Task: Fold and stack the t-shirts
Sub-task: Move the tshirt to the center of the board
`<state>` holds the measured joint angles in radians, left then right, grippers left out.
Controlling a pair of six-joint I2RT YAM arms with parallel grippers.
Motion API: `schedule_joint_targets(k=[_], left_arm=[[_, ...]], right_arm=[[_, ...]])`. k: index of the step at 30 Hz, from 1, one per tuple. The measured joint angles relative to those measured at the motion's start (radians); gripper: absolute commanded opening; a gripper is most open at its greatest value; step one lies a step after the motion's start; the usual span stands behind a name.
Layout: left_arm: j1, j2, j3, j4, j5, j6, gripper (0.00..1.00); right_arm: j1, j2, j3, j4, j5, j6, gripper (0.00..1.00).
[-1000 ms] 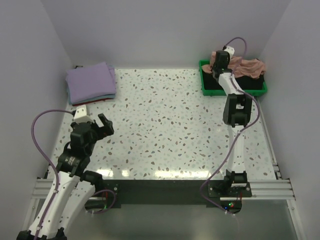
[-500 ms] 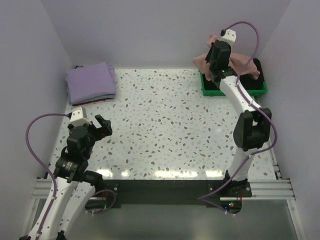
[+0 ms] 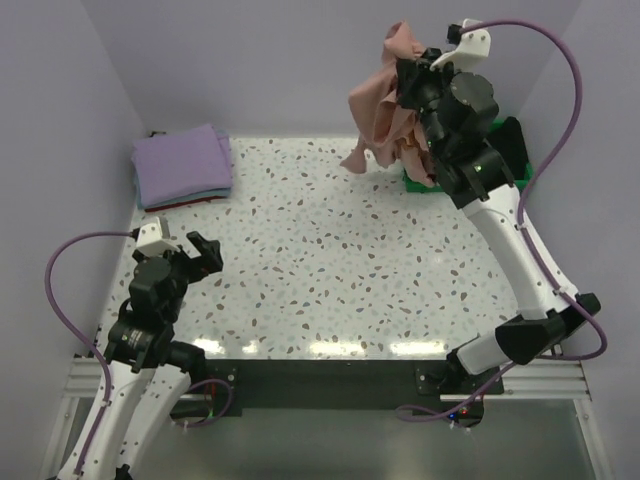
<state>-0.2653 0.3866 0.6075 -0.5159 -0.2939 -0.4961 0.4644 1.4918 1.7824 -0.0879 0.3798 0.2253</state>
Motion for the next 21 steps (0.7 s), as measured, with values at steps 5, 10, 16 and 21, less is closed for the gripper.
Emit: schedule_joint_targets(k=[5, 10, 16, 21], left_arm=[[0.0, 0.0, 0.0, 0.004, 0.007, 0.0, 1.0], [0.0, 0.001, 0.0, 0.006, 0.011, 0.0, 1.0], [0.0, 0.003, 0.0, 0.006, 0.014, 0.001, 1.0], [0.0, 0.01, 0.0, 0.006, 0.013, 0.001, 1.0]], right_arm=[[0.106, -0.003, 0.186, -0.169, -0.101, 0.034, 0.0], [0.246, 0.049, 0.389, -0.315, -0.169, 0.044, 0.0], [0.299, 0.068, 0.42, -0.4, -0.18, 0.079, 0.0], [0.294, -0.01, 0.154, -0.406, -0.056, 0.122, 0.0]])
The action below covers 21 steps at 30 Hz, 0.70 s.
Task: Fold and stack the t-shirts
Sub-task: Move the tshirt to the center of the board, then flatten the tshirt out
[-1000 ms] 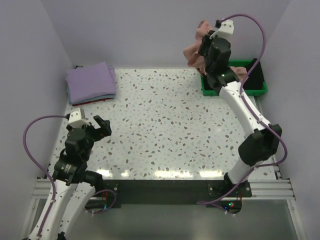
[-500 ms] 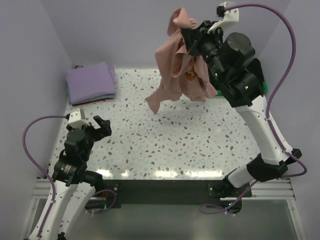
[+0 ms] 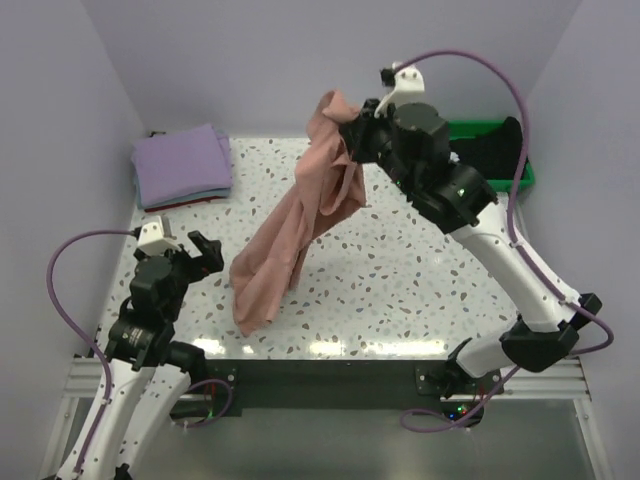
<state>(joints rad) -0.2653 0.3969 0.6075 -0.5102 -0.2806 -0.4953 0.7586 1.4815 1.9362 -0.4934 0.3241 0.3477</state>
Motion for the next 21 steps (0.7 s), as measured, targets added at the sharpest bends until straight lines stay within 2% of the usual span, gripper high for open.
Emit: schedule_joint_targets(k=[1, 2, 5, 6, 8, 10, 15, 21], left_arm=[[0.0, 0.003, 0.0, 0.0, 0.0, 0.0, 1.0], [0.0, 0.007, 0.0, 0.0, 0.0, 0.001, 0.98], [0.0, 0.034, 0.0, 0.001, 0.0, 0.002, 0.93], [-0.001, 0.051, 0.0, 0.001, 0.0, 0.002, 0.93], [-0.005, 0.095, 0.0, 0.001, 0.0, 0.002, 0.92], [-0.008, 0.143, 0.0, 0.002, 0.002, 0.005, 0.91], [-0.034, 0.283, 0.0, 0.019, 0.013, 0.008, 0.91], [-0.072, 0.425, -0.041, 0.074, 0.076, -0.019, 0.91]], right_arm=[[-0.002, -0.018, -0.064, -0.01, 0.024, 0.013, 0.02], [-0.011, -0.044, -0.16, -0.008, 0.053, 0.04, 0.24], [-0.066, -0.108, -0.421, -0.054, 0.106, 0.145, 0.65], [-0.085, -0.124, -0.484, -0.075, 0.114, 0.164, 0.69], [-0.129, -0.164, -0.618, -0.115, 0.135, 0.203, 0.75], [-0.149, -0.2, -0.698, -0.166, 0.144, 0.221, 0.76], [-0.143, -0.309, -0.834, -0.196, 0.102, 0.243, 0.73], [-0.143, -0.334, -1.013, -0.134, -0.008, 0.308, 0.71]])
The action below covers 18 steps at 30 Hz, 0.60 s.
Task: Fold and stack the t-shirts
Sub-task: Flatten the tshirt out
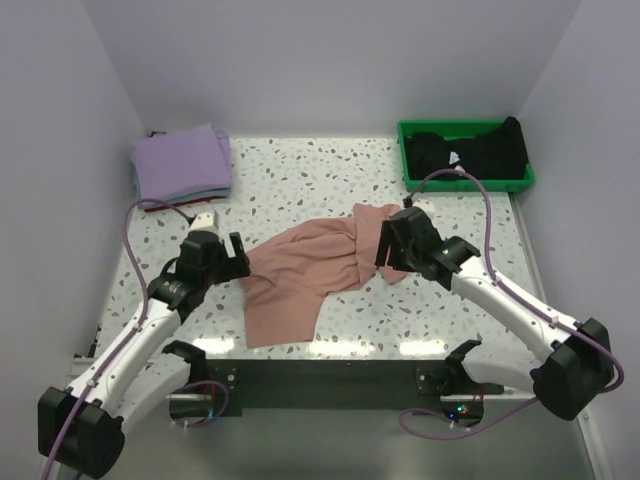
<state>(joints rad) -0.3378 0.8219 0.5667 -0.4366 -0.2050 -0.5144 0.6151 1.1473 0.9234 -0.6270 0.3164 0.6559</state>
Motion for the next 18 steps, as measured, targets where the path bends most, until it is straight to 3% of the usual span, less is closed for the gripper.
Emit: schedule_joint_targets(k=[6, 18], left_arm=[[-0.014, 0.019, -0.077, 0.011, 0.045, -0.049, 0.95], [-0.017, 0.101, -0.15, 0.101, 0.105, -0.112, 0.95]], right_arm=[[0.0, 0.102, -0.043, 0.058, -0.064, 0.024, 0.7], [0.0, 0.367, 0.113, 0.154, -0.107, -0.029, 0.69]])
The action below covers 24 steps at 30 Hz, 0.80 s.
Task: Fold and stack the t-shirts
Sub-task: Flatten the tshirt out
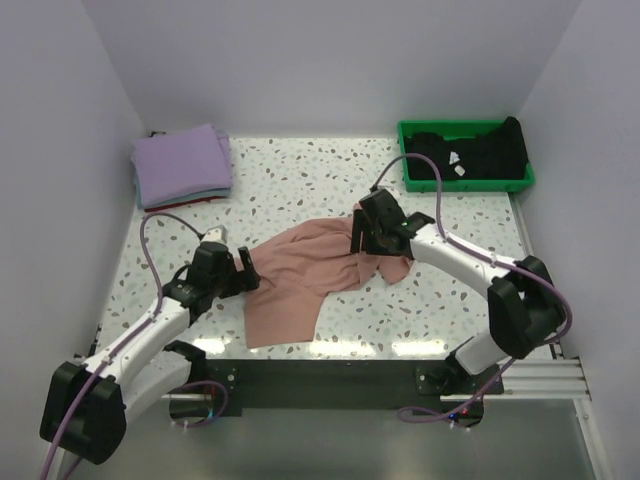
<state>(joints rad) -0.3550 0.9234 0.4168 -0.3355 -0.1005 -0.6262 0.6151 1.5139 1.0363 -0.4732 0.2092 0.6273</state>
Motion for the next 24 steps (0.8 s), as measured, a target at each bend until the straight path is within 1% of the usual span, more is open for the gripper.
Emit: schedule_joint_targets(k=[6, 7, 9, 10, 12, 13, 15, 16, 18, 19, 20, 21, 22, 24], left_arm=[[0.0, 0.029, -0.004, 0.075, 0.034, -0.018, 0.87], [0.0, 0.042, -0.005, 0.089, 0.041, -0.019, 0.82], [0.0, 0.071, -0.005, 0.114, 0.05, -0.021, 0.74], [0.0, 0.087, -0.005, 0.125, 0.053, -0.023, 0.68], [0.0, 0.113, -0.005, 0.144, 0.058, -0.024, 0.62], [0.0, 0.124, -0.005, 0.152, 0.059, -0.024, 0.54], [0.0, 0.151, -0.004, 0.167, 0.06, -0.026, 0.44], [0.0, 0.167, -0.002, 0.174, 0.06, -0.023, 0.35], [0.0, 0.193, 0.006, 0.179, 0.06, -0.019, 0.27], [0.0, 0.208, 0.015, 0.18, 0.06, -0.016, 0.19], [0.0, 0.221, 0.026, 0.182, 0.06, -0.011, 0.15], [0.0, 0.237, 0.042, 0.184, 0.06, -0.008, 0.12], [0.0, 0.251, 0.058, 0.186, 0.06, -0.005, 0.08], [0.0, 0.28, 0.095, 0.192, 0.06, 0.008, 0.02]], right_arm=[[0.0, 0.146, 0.118, 0.025, 0.011, -0.04, 0.68], [0.0, 0.17, 0.136, 0.024, 0.016, -0.045, 0.66], [0.0, 0.218, 0.172, 0.023, 0.033, -0.052, 0.64], [0.0, 0.24, 0.186, 0.019, 0.042, -0.053, 0.61], [0.0, 0.274, 0.208, 0.01, 0.064, -0.057, 0.55], [0.0, 0.29, 0.217, 0.008, 0.073, -0.06, 0.48], [0.0, 0.312, 0.23, -0.005, 0.094, -0.065, 0.38], [-0.001, 0.32, 0.236, -0.012, 0.101, -0.065, 0.28], [-0.003, 0.333, 0.246, -0.021, 0.121, -0.07, 0.16], [-0.006, 0.333, 0.246, -0.026, 0.129, -0.07, 0.06], [-0.008, 0.332, 0.246, -0.029, 0.139, -0.071, 0.02], [-0.013, 0.33, 0.246, -0.029, 0.146, -0.072, 0.0], [-0.017, 0.329, 0.246, -0.03, 0.15, -0.072, 0.0], [-0.032, 0.32, 0.246, -0.038, 0.158, -0.075, 0.0]])
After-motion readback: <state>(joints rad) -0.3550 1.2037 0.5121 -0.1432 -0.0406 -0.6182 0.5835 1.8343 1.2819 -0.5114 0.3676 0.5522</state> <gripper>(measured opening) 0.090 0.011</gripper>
